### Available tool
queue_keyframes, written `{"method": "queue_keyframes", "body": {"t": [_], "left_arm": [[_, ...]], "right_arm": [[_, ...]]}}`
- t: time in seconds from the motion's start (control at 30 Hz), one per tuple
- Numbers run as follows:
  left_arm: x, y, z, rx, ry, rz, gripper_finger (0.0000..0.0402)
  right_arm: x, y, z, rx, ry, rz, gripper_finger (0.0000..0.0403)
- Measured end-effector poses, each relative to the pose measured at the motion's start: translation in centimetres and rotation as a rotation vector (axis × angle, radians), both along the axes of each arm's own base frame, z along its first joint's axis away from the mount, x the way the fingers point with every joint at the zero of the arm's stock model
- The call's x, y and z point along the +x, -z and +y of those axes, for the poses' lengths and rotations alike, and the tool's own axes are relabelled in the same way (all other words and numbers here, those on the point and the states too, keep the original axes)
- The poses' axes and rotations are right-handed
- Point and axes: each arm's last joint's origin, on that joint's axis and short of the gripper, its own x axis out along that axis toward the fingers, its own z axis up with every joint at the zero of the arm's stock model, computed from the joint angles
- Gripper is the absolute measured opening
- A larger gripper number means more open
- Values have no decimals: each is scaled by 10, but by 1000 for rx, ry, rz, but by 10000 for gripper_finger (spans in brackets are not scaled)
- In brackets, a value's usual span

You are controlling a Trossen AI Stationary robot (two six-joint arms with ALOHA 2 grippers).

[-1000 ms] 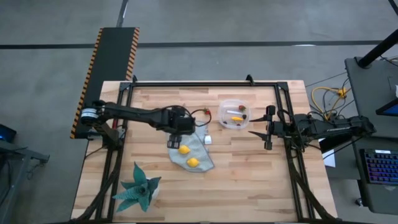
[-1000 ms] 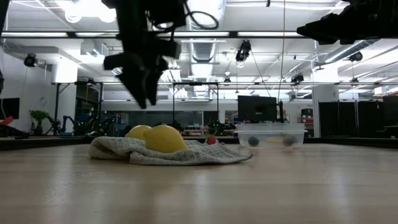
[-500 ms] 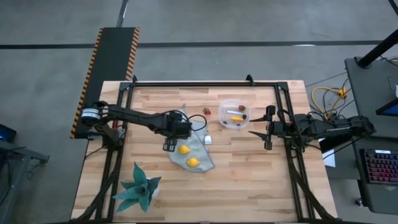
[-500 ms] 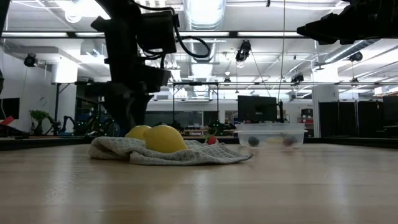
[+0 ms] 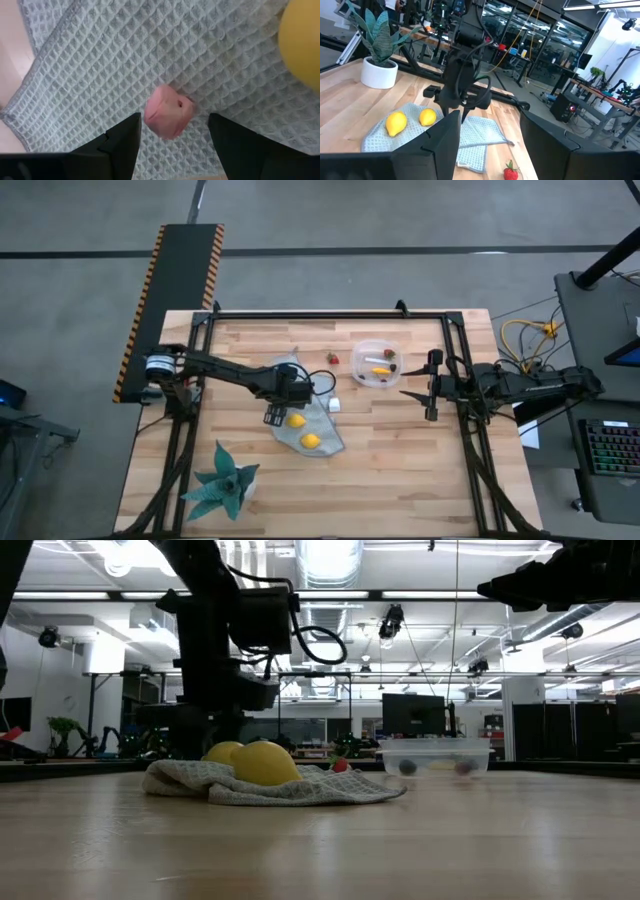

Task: Pick and placing Produce into tupperware
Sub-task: Put the pink peach into the transparent bin

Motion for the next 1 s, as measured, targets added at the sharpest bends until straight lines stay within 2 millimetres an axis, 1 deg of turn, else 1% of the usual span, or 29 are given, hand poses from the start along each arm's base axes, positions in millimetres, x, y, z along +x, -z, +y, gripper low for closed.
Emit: {"method": "queue_keyframes", "body": {"t": [0.17, 0.37, 0.83, 0.93, 1.0], "left_arm": [[2, 0, 0, 12, 1, 2, 221], [6, -5, 1, 30, 7, -26, 221], [5, -6, 1, 38, 26, -19, 221], [5, -5, 1, 37, 26, -19, 213], [4, -4, 1, 37, 26, -16, 200]], "right_arm": [[0, 0, 0, 0, 1, 0, 199], [0, 0, 0, 0, 2, 0, 199], [0, 0, 0, 0, 2, 0, 199], [0, 0, 0, 0, 2, 0, 199], [0, 0, 0, 0, 2, 0, 199]]}}
